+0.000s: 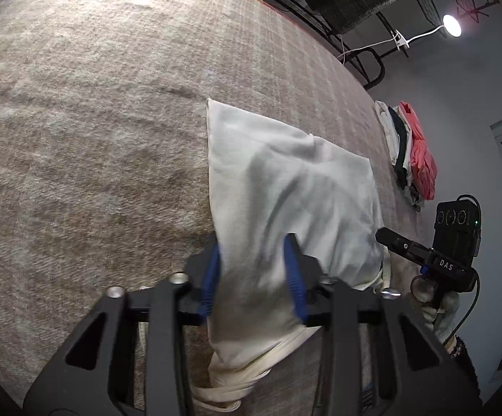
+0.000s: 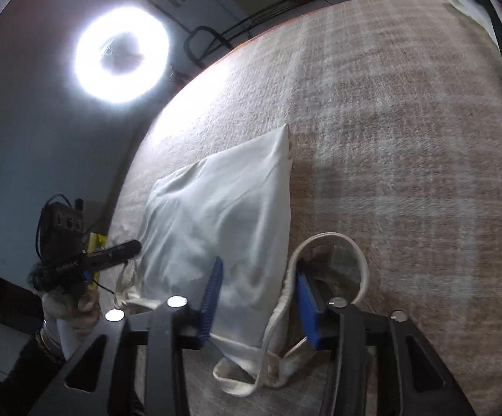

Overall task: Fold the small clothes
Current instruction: 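Lift the folded white camisole off the bed with both grippers, then carry the camisole onto the stack of folded clothes and lower it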

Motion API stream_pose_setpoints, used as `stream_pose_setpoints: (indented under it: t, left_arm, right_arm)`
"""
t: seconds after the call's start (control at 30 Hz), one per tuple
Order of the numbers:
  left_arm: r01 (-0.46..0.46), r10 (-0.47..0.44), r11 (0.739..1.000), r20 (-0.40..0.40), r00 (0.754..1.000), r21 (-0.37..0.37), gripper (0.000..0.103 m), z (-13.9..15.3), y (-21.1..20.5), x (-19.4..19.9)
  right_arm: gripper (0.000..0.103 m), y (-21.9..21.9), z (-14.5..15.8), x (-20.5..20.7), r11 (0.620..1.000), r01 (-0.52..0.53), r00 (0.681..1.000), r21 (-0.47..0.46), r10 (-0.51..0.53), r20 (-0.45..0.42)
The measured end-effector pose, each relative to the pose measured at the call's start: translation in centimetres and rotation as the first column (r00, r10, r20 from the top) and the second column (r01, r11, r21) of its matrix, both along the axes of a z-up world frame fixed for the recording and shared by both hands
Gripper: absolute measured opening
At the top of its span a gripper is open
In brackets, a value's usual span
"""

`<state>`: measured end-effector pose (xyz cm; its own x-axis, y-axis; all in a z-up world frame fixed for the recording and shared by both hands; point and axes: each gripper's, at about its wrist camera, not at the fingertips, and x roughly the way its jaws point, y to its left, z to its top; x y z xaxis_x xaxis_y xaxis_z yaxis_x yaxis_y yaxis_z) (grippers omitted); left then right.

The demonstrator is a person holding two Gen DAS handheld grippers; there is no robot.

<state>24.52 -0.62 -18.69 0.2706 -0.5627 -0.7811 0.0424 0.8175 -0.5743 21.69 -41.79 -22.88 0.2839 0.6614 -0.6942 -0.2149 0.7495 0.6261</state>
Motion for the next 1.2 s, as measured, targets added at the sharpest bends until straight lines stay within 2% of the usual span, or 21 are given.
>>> stream_pose_setpoints:
  t: [0.07,0.13,0.2,0.33,0.67,0.9,1.2]
  left_arm:
    - [-0.01,0.009,0.999,0.01,1.0,0.035,0.013,0.1,-0.5,0.0]
    - [-0.009,0.007,0.998,0.035,0.999,0.067,0.009,0.7,-1.2,0.0]
    - [-0.004,-0.004,0.995,0.08,0.997,0.1,0.006,1.9,-2.1,-0.3]
    - [0.017,-0.039,0.991,0.163,0.986,0.133,0.005,4.4,-4.0,-0.7]
    - [0.118,-0.163,0.979,0.287,0.944,0.169,0.005,9.4,-11.0,-1.0]
    - [0.194,-0.239,0.968,0.357,0.903,0.159,0.005,12.3,-18.4,1.1]
    - [0.272,-0.316,0.949,0.464,0.827,0.161,0.005,16.1,-31.7,6.5]
  right_arm:
    - [0.018,0.1,-0.3,-0.1,1.0,0.013,1.0,0.019,-0.013,-0.017]
    - [0.009,0.0,-0.3,-0.1,1.0,0.026,0.999,0.006,-0.026,-0.019]
    - [0.005,0.6,0.3,-0.2,0.999,0.019,1.0,-0.035,-0.019,0.002]
    - [0.003,2.8,2.9,-0.7,0.99,0.001,0.997,-0.144,0.01,0.075]
    - [0.002,0.9,8.3,-2.9,0.98,0.058,0.984,-0.189,-0.025,0.176]
    - [0.002,-5.1,12.4,-3.4,0.958,0.163,0.96,-0.235,-0.1,0.261]
    - [0.002,-17.3,17.5,-2.1,0.894,0.369,0.886,-0.253,-0.256,0.387]
